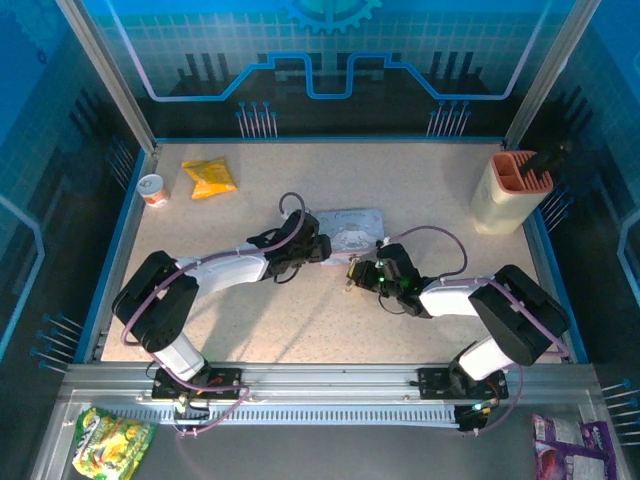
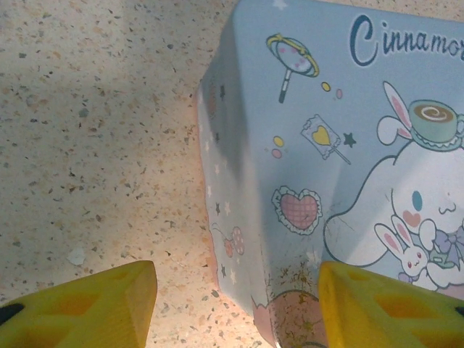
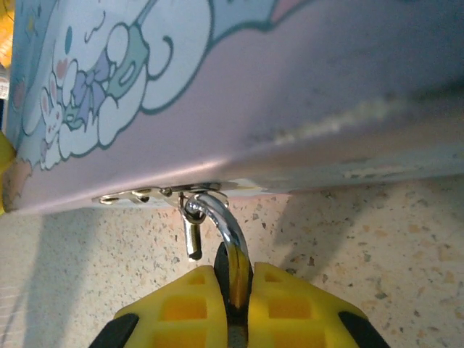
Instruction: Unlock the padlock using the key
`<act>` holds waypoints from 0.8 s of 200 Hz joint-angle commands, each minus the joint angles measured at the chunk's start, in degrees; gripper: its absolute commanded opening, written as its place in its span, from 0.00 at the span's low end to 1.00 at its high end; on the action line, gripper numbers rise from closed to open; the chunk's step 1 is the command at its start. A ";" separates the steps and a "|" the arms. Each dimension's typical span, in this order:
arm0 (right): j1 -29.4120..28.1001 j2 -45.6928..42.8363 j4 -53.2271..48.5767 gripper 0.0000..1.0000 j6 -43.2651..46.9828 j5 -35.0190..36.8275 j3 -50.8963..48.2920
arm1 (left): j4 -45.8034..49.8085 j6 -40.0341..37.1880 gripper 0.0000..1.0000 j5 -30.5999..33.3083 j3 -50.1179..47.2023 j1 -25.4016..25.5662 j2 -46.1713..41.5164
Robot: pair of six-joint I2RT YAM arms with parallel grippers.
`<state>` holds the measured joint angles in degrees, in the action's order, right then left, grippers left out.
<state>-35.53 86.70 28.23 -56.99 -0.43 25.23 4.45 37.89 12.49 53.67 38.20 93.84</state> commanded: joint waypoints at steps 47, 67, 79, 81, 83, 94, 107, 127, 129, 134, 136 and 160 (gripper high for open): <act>1.52 -2.84 -1.03 0.00 -0.08 3.10 -0.93 | 5.35 2.81 0.59 3.67 -0.91 1.34 0.99; 2.63 -2.54 1.20 0.00 -1.61 2.28 -1.41 | 5.40 3.49 0.59 3.93 -0.94 2.64 0.90; 3.05 -2.41 1.59 0.00 -2.15 2.06 -0.97 | 5.41 3.92 0.59 4.08 -0.85 3.47 0.90; 3.13 -2.41 1.55 0.00 -2.22 2.11 -0.86 | 5.51 3.99 0.58 4.07 -0.80 3.64 0.90; 3.21 -2.41 1.36 0.00 -2.24 2.21 -0.68 | 5.56 4.02 0.58 4.08 -0.77 3.80 0.86; 3.44 -2.49 -0.05 0.00 -2.32 2.82 0.12 | 5.72 4.42 0.58 4.37 -0.52 4.41 1.11; 3.77 -2.65 -2.24 0.00 -2.33 4.44 0.76 | 6.31 4.84 0.58 5.42 -0.28 5.20 1.16; 4.30 -2.74 -6.07 0.00 -1.65 8.16 1.62 | 6.67 5.16 0.58 6.00 -0.14 5.76 1.34; 4.43 -2.71 -6.19 0.00 -1.59 8.40 1.78 | 6.66 5.22 0.58 6.00 -0.14 5.86 1.30; 4.69 -2.60 -6.73 0.00 -1.47 9.05 1.88 | 6.66 5.26 0.58 6.08 -0.07 5.99 1.34; 4.75 -2.55 -6.81 0.00 -1.46 9.26 1.89 | 6.63 5.33 0.58 6.10 -0.06 6.03 1.36; 6.16 -1.16 -6.36 0.00 -0.57 9.13 2.99 | 6.97 5.34 0.58 6.38 0.53 6.78 1.59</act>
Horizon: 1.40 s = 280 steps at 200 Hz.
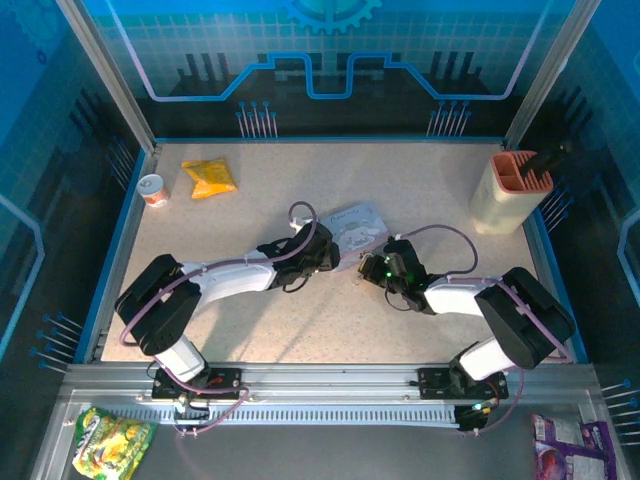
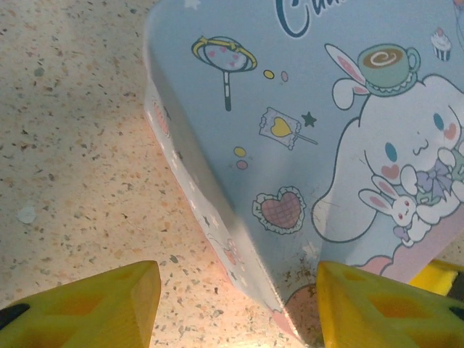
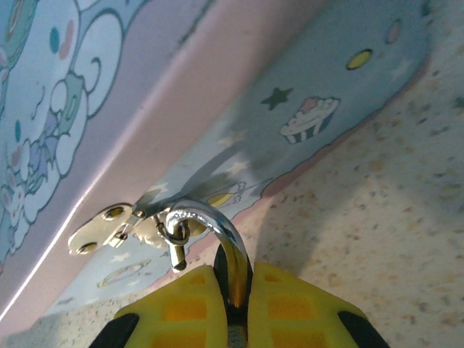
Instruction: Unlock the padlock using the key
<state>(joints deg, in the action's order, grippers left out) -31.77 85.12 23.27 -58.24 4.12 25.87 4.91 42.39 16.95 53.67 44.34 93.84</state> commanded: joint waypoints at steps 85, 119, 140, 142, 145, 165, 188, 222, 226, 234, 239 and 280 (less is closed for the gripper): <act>7.61 2.49 1.21 0.00 -2.32 -4.20 5.58 | 6.71 1.38 0.57 2.99 1.62 2.44 3.10; 8.04 0.02 -0.06 0.00 -0.82 -4.94 5.27 | 6.32 1.22 0.58 2.98 1.44 2.42 2.68; 8.84 -3.27 -2.61 0.00 1.90 -5.75 4.98 | 5.38 -0.05 0.59 1.21 1.53 2.45 1.38; 8.83 -3.64 -3.01 0.00 2.21 -5.84 4.98 | 5.38 -0.16 0.59 1.06 1.61 2.43 1.18; 8.91 -4.25 -3.66 0.00 2.83 -5.97 4.97 | 5.41 -0.39 0.59 0.82 1.65 2.42 0.76; 9.27 -9.55 -10.67 0.00 8.02 -6.26 5.11 | 5.57 -2.53 0.64 -0.66 1.58 2.34 -3.32; 9.64 -16.73 -21.09 0.00 15.76 -7.49 5.84 | 1.82 -4.43 0.68 0.90 -2.84 2.18 -11.92; 9.45 -26.82 -32.97 0.00 25.05 -12.02 5.55 | -1.76 -8.60 0.71 8.03 -12.56 1.64 -24.91; 9.39 -27.78 -34.01 0.00 25.82 -12.99 5.51 | -1.95 -9.19 0.72 8.84 -13.74 1.62 -26.50; 9.07 -29.54 -35.93 0.00 26.99 -14.32 5.37 | -2.37 -10.44 0.72 9.96 -16.66 1.42 -29.84; 8.82 -30.53 -37.03 0.00 27.64 -15.14 5.19 | -2.45 -11.15 0.72 10.81 -18.25 1.38 -32.09; 3.41 -35.76 -42.48 0.00 30.26 -16.15 2.74 | 1.47 -14.97 0.74 13.75 -31.20 -1.62 -49.80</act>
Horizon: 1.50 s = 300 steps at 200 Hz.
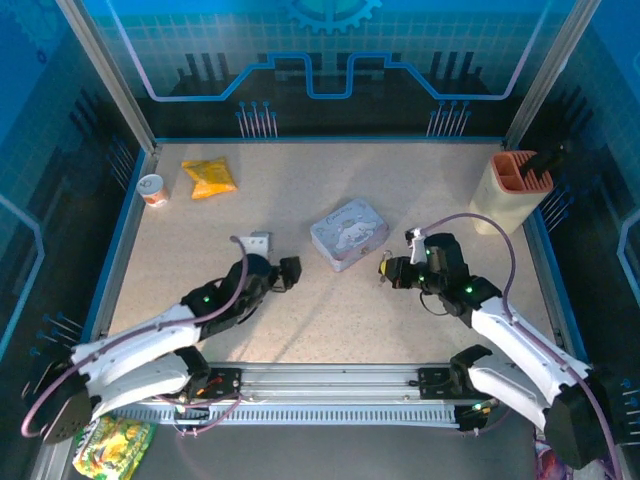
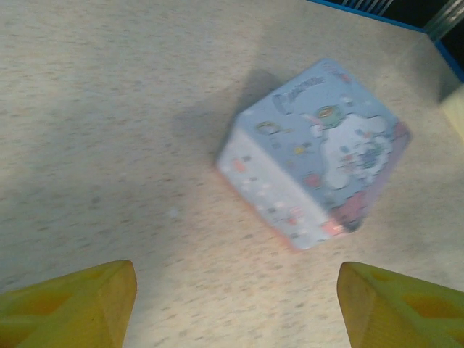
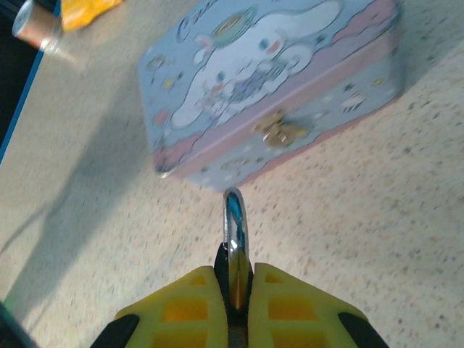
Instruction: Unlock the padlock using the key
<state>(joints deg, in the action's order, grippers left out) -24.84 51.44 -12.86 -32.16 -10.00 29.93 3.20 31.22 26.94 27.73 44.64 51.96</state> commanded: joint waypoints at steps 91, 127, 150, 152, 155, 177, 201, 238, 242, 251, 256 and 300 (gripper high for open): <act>-19.95 6.54 1.66 0.00 -1.80 5.70 -6.70 | 11.83 -2.04 0.74 2.95 -14.74 -2.22 -38.09; -20.95 9.95 3.86 0.00 -2.94 5.61 -7.41 | 10.46 -2.63 0.74 1.85 -14.81 -2.28 -36.55; -20.89 11.65 4.29 0.03 -3.00 5.69 -7.27 | 9.74 -3.00 0.75 1.81 -14.80 -2.28 -35.61; -20.91 11.84 4.26 0.03 -2.95 5.65 -7.17 | 9.72 -3.01 0.75 1.80 -14.78 -2.23 -35.53; -20.95 12.10 4.14 0.04 -2.87 5.74 -7.03 | 9.64 -3.03 0.75 1.80 -14.73 -2.26 -35.45; -20.70 13.94 3.25 0.08 -2.64 6.63 -6.51 | 9.11 -3.35 0.75 1.04 -14.80 -2.24 -34.69; -20.33 14.92 1.76 0.19 -2.40 7.18 -5.68 | 8.51 -3.62 0.76 0.98 -14.70 -2.26 -33.78; -20.18 12.41 -1.58 0.35 -1.27 8.97 -4.58 | 7.98 -3.80 0.78 0.61 -14.29 -2.26 -32.08; -20.10 12.09 -1.98 0.36 -1.16 9.33 -4.47 | 7.94 -3.81 0.78 0.56 -14.28 -2.26 -31.83; -19.99 11.06 -2.91 0.38 -0.83 9.95 -4.16 | 7.70 -3.95 0.78 0.64 -14.05 -2.30 -31.14; -19.81 10.50 -3.57 0.39 -0.70 10.17 -4.10 | 7.57 -4.06 0.78 0.65 -13.94 -2.28 -30.72; -18.19 4.77 -8.79 0.59 1.26 13.22 -2.54 | 7.36 -3.85 0.84 0.05 -12.52 -2.78 -27.27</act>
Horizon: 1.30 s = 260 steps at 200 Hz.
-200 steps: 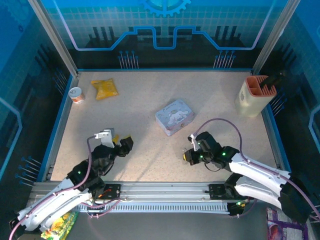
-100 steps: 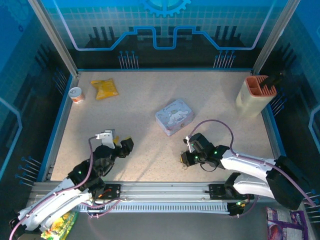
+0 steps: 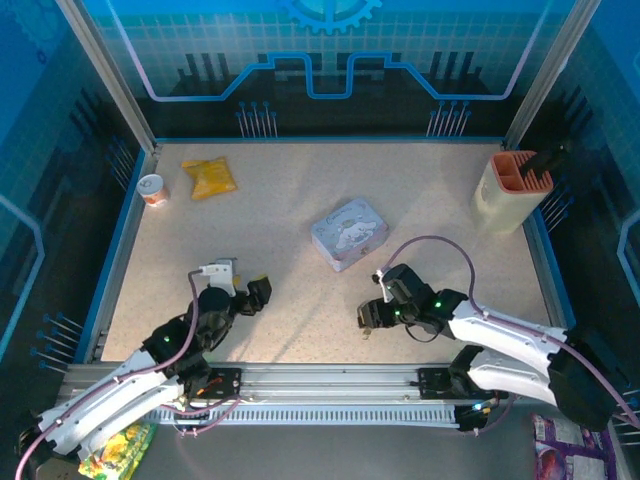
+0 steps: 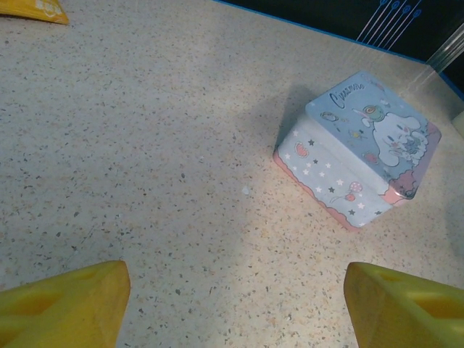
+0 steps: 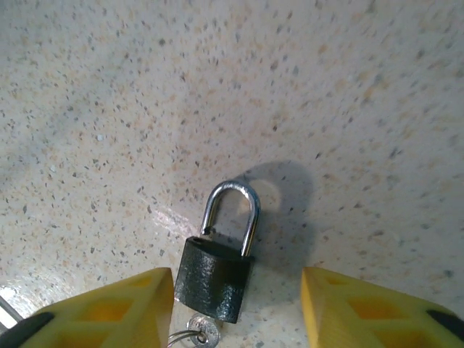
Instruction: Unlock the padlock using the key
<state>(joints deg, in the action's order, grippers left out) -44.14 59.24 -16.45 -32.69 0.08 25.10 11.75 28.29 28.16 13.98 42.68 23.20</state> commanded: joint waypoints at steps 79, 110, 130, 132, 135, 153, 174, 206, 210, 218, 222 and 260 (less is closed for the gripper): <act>11.30 -16.62 -7.98 1.00 10.66 19.29 8.92 | 7.89 -6.74 0.99 12.01 16.10 -4.91 13.02; 12.66 -22.16 2.37 1.00 18.90 26.21 4.20 | -0.02 -12.46 0.99 23.25 15.88 -4.95 16.08; 13.41 -24.59 7.44 1.00 23.97 28.65 1.43 | -9.93 -20.84 0.99 23.16 12.91 -4.89 16.43; 13.49 -24.69 7.91 1.00 24.92 28.51 1.07 | -10.57 -21.36 0.99 23.14 12.61 -4.88 16.43; 13.59 -25.03 8.49 1.00 25.88 28.28 0.44 | -11.88 -21.75 0.99 23.35 12.21 -4.93 16.44; 13.86 -28.03 12.21 1.00 28.29 27.24 -3.11 | -23.62 -25.89 0.99 21.23 6.02 -4.90 16.31; 14.00 -32.24 16.36 1.00 29.59 26.35 -7.63 | -40.08 -36.40 0.99 15.32 -2.17 -4.91 14.60; 14.05 -38.03 19.41 1.00 30.54 26.00 -12.28 | -41.83 -43.43 0.99 9.54 -5.78 -5.23 10.31; 14.08 -38.60 19.98 1.00 30.26 26.06 -12.68 | -41.46 -43.85 0.99 9.61 -5.77 -5.36 10.21; 14.10 -39.44 21.41 1.00 29.96 26.12 -13.63 | -41.24 -44.63 0.99 9.97 -5.80 -5.43 10.13; 14.16 -39.80 22.28 1.00 29.88 25.99 -14.20 | -41.36 -44.88 0.99 9.94 -5.95 -5.54 10.19; 14.69 -40.53 30.62 1.00 30.96 24.88 -17.89 | -45.90 -47.75 0.99 6.60 -7.48 -6.96 12.77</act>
<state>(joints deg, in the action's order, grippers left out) -30.33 19.22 6.11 -3.05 25.08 8.69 -27.81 -15.77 37.56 8.03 37.15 34.35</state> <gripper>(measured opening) 0.996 0.992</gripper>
